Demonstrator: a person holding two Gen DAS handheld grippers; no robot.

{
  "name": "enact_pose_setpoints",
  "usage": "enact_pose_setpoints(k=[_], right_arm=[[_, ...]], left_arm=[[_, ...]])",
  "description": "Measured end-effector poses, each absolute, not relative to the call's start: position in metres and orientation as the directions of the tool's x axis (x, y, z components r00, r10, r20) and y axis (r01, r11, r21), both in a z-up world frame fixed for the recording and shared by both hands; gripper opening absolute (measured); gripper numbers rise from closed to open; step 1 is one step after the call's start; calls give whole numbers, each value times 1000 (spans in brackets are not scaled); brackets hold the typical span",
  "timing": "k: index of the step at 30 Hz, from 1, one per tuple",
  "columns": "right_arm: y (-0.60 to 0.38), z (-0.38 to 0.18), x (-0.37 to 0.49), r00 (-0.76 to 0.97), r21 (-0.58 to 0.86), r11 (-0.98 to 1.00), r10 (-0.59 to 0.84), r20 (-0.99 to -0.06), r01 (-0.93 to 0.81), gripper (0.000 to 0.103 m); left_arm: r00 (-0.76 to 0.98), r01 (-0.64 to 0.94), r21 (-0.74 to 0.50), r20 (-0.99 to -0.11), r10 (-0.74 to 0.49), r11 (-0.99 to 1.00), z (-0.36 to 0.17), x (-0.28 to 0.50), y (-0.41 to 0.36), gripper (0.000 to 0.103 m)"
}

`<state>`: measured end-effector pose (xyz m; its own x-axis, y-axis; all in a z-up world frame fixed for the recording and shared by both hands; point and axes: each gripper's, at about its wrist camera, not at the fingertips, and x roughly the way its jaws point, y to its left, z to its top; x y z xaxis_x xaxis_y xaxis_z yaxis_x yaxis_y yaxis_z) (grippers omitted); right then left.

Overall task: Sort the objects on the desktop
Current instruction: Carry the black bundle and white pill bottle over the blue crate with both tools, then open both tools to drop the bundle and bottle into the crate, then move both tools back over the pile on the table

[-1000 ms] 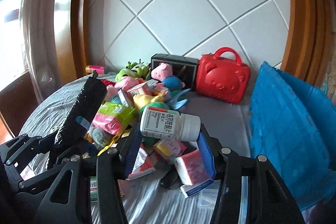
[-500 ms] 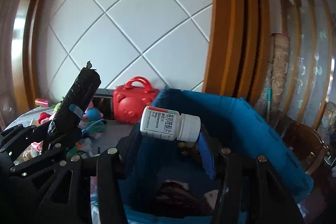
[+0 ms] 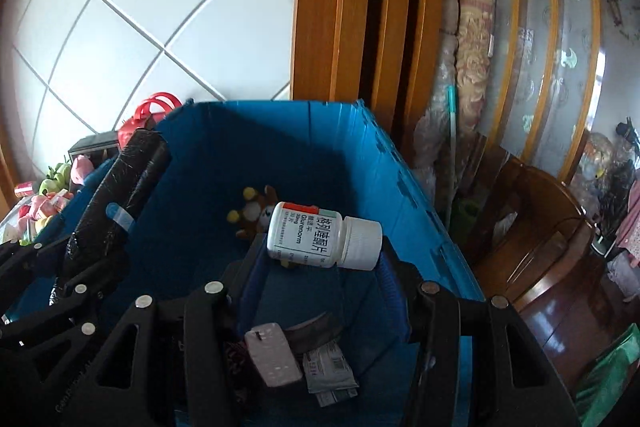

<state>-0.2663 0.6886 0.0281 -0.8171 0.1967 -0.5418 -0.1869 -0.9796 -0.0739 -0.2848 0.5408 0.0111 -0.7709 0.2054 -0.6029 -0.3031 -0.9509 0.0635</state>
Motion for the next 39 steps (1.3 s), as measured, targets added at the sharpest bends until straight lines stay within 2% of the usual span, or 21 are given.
enact_pose_setpoints(k=[15,16,18,20,22,29,31,39], right_arm=[[682,11,-279,-797,-84,-977,209,-567,-197,51],[683,11,-279,-796,-82,-977,210,-567,-199,51],[684,11,-277,-795,-81,-974,218,-566,-210,52],[686,11,-276,-793,-81,-972,225,-566,-219,62],[687,10,-274,-792,-81,-970,233,-565,-228,84],[690,9,-269,-791,-67,-971,227,-569,-230,87],[689,10,-267,-790,-68,-970,229,-568,-232,103],[682,19,-255,-809,-73,-972,228,-542,-225,103]], left_arm=[[-725,-296,53,-663,188,-954,-5,-298,539,37],[-723,-297,54,-665,188,-953,-6,-300,539,40],[-741,-287,72,-648,174,-955,-5,-296,538,60],[-758,-289,85,-628,173,-954,-2,-290,538,64],[-761,-293,87,-624,177,-952,-1,-287,538,67],[-766,-290,87,-618,177,-953,-1,-280,531,68],[-770,-284,86,-614,174,-955,1,-278,528,69],[-792,-273,73,-582,181,-959,9,-268,516,79]])
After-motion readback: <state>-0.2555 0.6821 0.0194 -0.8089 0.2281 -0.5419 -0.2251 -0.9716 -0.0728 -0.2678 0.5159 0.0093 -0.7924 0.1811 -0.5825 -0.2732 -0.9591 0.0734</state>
